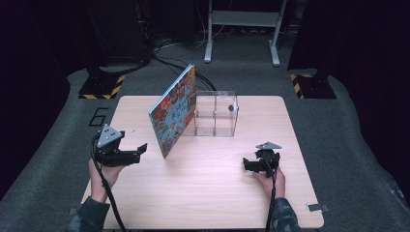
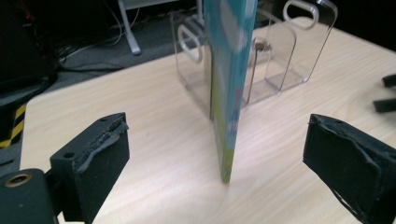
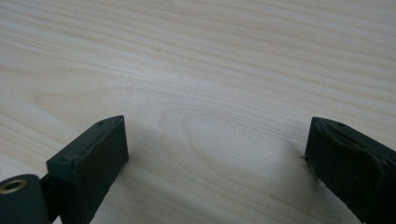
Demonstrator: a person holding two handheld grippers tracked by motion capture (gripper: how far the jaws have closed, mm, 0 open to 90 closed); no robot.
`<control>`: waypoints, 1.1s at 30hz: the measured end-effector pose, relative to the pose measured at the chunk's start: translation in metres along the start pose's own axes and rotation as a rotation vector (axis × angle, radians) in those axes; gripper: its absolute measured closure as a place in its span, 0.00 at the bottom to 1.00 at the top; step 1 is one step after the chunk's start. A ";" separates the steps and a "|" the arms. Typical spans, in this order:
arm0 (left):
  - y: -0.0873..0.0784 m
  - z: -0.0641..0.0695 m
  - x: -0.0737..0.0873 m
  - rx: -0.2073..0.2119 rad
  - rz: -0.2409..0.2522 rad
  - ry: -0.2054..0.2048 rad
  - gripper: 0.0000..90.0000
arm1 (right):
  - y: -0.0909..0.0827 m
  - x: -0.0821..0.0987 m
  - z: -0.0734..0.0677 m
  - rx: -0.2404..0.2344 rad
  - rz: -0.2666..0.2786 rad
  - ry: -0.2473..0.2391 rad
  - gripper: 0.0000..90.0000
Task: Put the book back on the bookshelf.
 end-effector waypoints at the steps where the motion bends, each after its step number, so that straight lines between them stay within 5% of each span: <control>1: 0.000 0.000 0.005 -0.002 -0.007 -0.003 0.07 | 0.000 0.000 0.000 0.000 0.000 0.000 0.06; 13: 0.010 0.006 0.078 -0.048 -0.135 -0.065 0.02 | 0.000 0.000 0.000 -0.007 -0.003 -0.010 0.05; 24: 0.011 -0.003 0.154 -0.101 -0.261 -0.136 0.00 | -0.001 0.002 0.000 -0.006 -0.008 -0.007 0.03; 28: 0.012 -0.007 0.172 -0.120 -0.283 -0.145 0.00 | -0.002 0.003 0.001 -0.001 -0.010 -0.014 0.01; 33: 0.014 -0.012 0.180 -0.096 -0.300 -0.127 0.01 | -0.004 0.005 0.002 -0.014 -0.023 -0.014 0.00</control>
Point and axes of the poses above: each handheld gripper's, and its own axes: y roughly forward along the jaws, x roughly out of its underside, z roughly to its right, the point moved 4 cm from there along y, roughly forward along the jaws, and after that the axes turned 9 degrees about y, right-handed, at the moved point
